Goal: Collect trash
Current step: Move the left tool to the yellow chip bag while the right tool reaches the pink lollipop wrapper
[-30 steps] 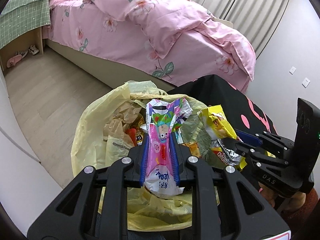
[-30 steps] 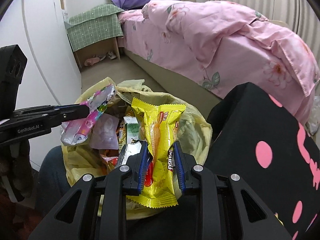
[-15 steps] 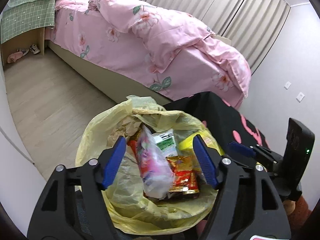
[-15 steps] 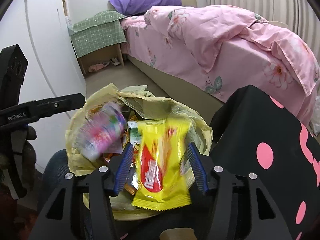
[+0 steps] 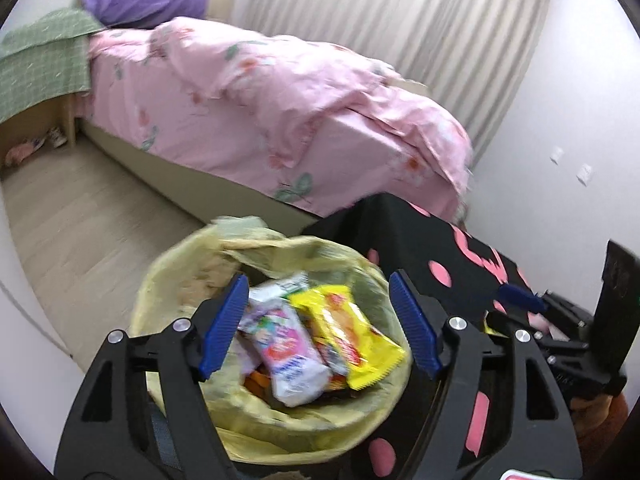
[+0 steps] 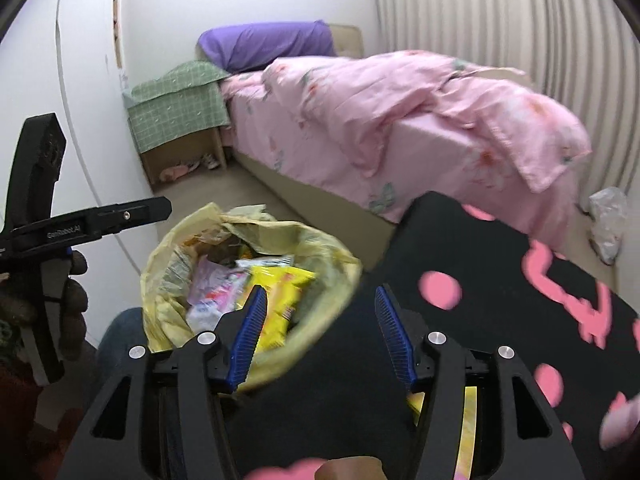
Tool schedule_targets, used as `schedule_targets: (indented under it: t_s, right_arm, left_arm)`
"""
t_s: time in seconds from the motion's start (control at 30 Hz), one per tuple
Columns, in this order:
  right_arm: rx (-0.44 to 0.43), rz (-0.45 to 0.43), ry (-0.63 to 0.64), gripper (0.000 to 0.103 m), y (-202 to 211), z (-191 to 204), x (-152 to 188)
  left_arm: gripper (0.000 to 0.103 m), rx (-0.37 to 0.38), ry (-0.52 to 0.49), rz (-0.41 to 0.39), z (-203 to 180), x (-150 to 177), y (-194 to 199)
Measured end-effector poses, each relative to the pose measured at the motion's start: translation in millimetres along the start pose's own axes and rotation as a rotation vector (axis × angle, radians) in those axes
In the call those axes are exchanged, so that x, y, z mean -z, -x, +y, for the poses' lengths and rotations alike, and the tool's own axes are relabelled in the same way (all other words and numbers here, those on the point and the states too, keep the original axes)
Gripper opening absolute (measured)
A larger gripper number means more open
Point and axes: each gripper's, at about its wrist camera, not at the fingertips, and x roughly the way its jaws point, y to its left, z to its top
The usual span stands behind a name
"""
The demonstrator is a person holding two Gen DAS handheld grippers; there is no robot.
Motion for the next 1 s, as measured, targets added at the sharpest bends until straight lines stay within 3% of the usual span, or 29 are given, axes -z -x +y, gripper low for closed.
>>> schedule_targets:
  t_s: [0.17, 0.37, 0.57, 0.73, 0.87, 1.0]
  right_arm:
    - [0.121, -0.026, -0.053, 0.053, 58, -44, 39]
    - [0.263, -0.006, -0.211, 0.053, 116, -107, 106]
    - [0.317, 0.020, -0.359, 0.053, 148, -141, 161]
    - [0.300, 0.079, -0.397, 0.053, 153, -143, 192]
    - [0.215, 0.089, -0.409, 0.053, 152, -134, 205]
    - [0.235, 0.135, -0.326, 0.053, 137, -122, 205]
  left_arm:
    - [0.069, 0.112, -0.112, 0.059, -45, 13, -13]
    - [0.069, 0.310, -0.259, 0.189, -114, 33, -51]
    - [0.069, 0.493, -0.426, 0.329, -196, 43, -104]
    - [0.069, 0.398, -0.482, 0.365, -243, 47, -148]
    - [0.069, 0.401, -0.352, 0.409, -232, 49, -153]
    - [0.069, 0.307, -0.330, 0.394, -218, 57, -134]
